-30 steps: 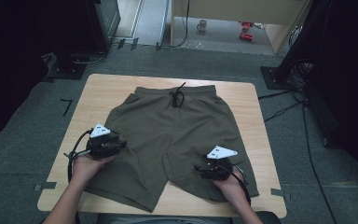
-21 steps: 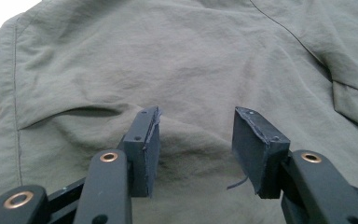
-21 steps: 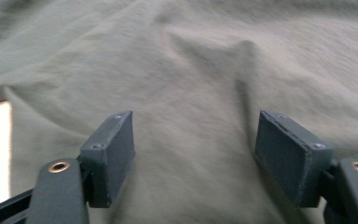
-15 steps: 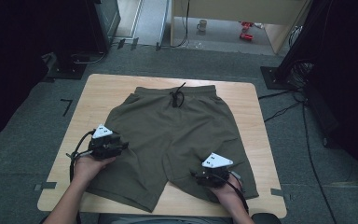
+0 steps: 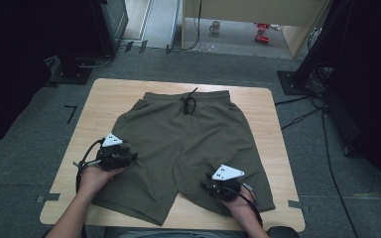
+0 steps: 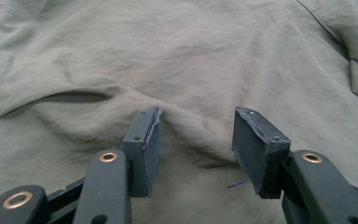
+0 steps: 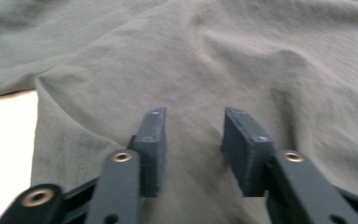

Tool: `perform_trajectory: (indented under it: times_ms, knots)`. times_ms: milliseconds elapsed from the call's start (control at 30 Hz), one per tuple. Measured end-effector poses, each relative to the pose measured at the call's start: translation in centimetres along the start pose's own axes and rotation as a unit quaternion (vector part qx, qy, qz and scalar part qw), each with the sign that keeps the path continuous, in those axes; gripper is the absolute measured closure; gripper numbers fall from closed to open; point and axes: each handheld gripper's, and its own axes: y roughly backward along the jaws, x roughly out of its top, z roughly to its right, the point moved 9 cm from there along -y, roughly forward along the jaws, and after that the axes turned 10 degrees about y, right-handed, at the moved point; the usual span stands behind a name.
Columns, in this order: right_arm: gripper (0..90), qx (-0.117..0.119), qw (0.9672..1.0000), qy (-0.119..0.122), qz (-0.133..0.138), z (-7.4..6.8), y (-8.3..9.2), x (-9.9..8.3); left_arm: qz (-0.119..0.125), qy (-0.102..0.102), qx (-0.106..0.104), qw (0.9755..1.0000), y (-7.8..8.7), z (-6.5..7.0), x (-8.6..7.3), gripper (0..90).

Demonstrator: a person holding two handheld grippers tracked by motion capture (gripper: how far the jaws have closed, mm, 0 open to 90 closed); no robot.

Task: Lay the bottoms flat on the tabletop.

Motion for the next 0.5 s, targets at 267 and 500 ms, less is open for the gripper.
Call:
perform_trajectory:
  times_ms: [267, 500]
  knots:
    - [48.4, 0.022, 0.9997, -0.006, 0.001, -1.8, 0.8, -0.2, -0.008, 0.000, 0.000, 1.0000, -0.1, 0.0, -0.3, 50.8]
    - [42.4, 0.057, 0.9979, -0.027, 0.015, -3.8, 1.2, 0.3, -0.021, 0.004, 0.001, 0.9998, -0.1, -0.2, -1.0, 50.3]
